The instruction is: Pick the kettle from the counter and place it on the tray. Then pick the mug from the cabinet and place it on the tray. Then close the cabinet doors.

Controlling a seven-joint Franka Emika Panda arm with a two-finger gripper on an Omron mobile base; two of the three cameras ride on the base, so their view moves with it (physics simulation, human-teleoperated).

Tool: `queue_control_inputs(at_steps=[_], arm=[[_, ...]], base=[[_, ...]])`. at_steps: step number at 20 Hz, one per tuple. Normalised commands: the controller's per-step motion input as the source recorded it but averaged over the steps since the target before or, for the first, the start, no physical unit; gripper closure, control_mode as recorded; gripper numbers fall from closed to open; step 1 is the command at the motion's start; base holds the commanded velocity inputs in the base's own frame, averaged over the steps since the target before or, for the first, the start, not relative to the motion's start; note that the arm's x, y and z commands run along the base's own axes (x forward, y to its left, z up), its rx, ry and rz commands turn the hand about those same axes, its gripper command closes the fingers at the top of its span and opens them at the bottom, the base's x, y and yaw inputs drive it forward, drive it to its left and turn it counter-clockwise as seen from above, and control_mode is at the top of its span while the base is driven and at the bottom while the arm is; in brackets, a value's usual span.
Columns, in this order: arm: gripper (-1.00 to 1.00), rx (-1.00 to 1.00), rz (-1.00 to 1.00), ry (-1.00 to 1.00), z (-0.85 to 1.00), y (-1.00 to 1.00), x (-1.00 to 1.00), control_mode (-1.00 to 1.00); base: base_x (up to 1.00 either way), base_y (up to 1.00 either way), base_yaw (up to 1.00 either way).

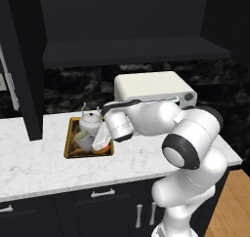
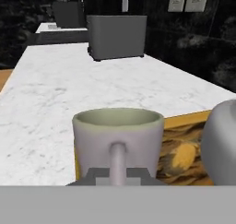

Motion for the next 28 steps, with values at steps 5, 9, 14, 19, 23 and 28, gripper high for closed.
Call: queue_control_inputs(at_steps=[5, 9, 14, 19, 23, 28], arm=[[1.00, 0.08, 0.00, 0.00, -0.23, 0.00, 0.25, -1.00], [1.00, 0.02, 0.00, 0.00, -0.27, 0.00, 0.16, -1.00], [1.00, 0.00, 0.00, 0.00, -0.30, 0.00, 0.09, -1.00], [1.00, 0.00, 0.00, 0.00, -0.26, 0.00, 0.03, -1.00], [-1.00, 0.00, 0.00, 0.00, -0.12, 0.00, 0.00, -1.00], [-1.00, 0.00, 0.00, 0.00, -0.13, -0.13, -0.11, -1.00]], base=[[0.00, 0.00, 0.00], [0.00, 0.00, 0.00], [0.00, 0.00, 0.00], [0.00, 0.00, 0.00], [0.00, 0.00, 0.00], [0.00, 0.00, 0.00]])
